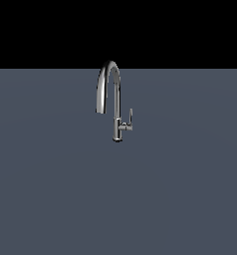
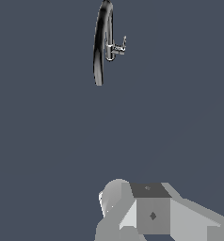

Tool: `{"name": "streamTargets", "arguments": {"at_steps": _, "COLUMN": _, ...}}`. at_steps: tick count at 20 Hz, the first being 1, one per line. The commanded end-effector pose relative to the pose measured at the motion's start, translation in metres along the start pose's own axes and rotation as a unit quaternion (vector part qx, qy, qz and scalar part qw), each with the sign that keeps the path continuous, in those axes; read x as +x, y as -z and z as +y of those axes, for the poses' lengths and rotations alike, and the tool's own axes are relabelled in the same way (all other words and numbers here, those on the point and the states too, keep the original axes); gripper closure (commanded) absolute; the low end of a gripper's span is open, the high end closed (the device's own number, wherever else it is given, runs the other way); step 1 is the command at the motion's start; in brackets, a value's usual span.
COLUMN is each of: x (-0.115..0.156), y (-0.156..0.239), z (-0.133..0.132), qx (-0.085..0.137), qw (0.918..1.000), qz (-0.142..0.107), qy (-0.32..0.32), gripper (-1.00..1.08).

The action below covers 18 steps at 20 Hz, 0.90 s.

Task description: Turn on the faucet by rotating a designated handle.

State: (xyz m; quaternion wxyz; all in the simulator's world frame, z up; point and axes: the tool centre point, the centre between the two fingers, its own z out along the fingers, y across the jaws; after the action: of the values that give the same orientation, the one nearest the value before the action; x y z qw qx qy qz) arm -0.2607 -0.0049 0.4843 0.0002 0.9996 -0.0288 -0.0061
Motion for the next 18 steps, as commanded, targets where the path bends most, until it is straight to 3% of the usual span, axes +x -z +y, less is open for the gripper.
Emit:
{"name": "streamTargets", "arguments": {"at_steps": 1, "x": 0.000, "y": 0.000, "z": 0.000, "qx": 0.000, "qw": 1.0000, "qz": 0.000, "qy": 0.000, "gripper": 1.08}}
{"name": "streamTargets", "arguments": {"at_steps": 10, "x": 0.012, "y": -0.002, "z": -0.002, "qx": 0.014, "qw": 0.9997, "qz": -0.012, "qy": -0.015, "gripper": 1.08}}
{"name": "streamTargets", "arguments": {"at_steps": 18, "x": 0.043, "y": -0.009, "z": -0.004, "qx": 0.052, "qw": 0.9962, "qz": -0.044, "qy": -0.054, "gripper": 1.08}}
